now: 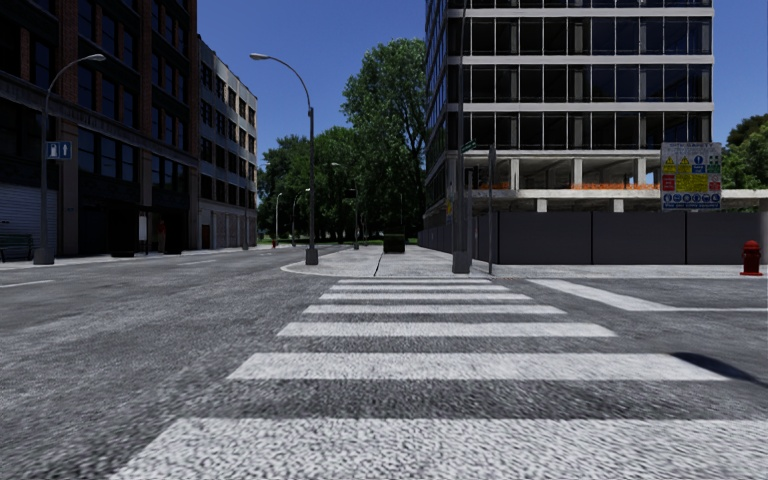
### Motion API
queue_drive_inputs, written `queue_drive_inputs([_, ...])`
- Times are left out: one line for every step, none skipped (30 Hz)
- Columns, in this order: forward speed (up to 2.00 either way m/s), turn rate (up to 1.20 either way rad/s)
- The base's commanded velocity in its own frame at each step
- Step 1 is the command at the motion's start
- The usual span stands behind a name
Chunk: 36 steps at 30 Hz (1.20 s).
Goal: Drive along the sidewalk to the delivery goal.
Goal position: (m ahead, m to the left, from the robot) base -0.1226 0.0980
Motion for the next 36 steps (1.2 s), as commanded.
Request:
queue_drive_inputs([1.33, 0.00])
queue_drive_inputs([1.33, 0.00])
queue_drive_inputs([1.33, 0.00])
queue_drive_inputs([1.33, 0.00])
queue_drive_inputs([1.34, 0.00])
queue_drive_inputs([1.34, 0.00])
queue_drive_inputs([1.34, 0.00])
queue_drive_inputs([1.34, 0.00])
queue_drive_inputs([1.34, 0.00])
queue_drive_inputs([1.34, 0.00])
queue_drive_inputs([1.34, 0.00])
queue_drive_inputs([1.33, 0.00])
queue_drive_inputs([1.31, 0.00])
queue_drive_inputs([0.26, 0.00])
queue_drive_inputs([0.26, 0.00])
queue_drive_inputs([0.03, 0.00])
queue_drive_inputs([0.00, 0.00])
queue_drive_inputs([0.00, 0.00])
queue_drive_inputs([0.00, 0.00])
queue_drive_inputs([0.00, 0.00])
queue_drive_inputs([0.00, 0.00])
queue_drive_inputs([0.00, 0.00])
queue_drive_inputs([0.00, 0.00])
queue_drive_inputs([0.00, 0.00])
queue_drive_inputs([0.00, 0.00])
queue_drive_inputs([0.00, 0.00])
queue_drive_inputs([0.00, 0.00])
queue_drive_inputs([0.00, 0.00])
queue_drive_inputs([0.00, 0.00])
queue_drive_inputs([0.00, 0.00])
queue_drive_inputs([0.00, 0.00])
queue_drive_inputs([0.00, 0.00])
queue_drive_inputs([0.00, 0.00])
queue_drive_inputs([0.00, 0.00])
queue_drive_inputs([0.00, 0.00])
queue_drive_inputs([0.00, 0.00])
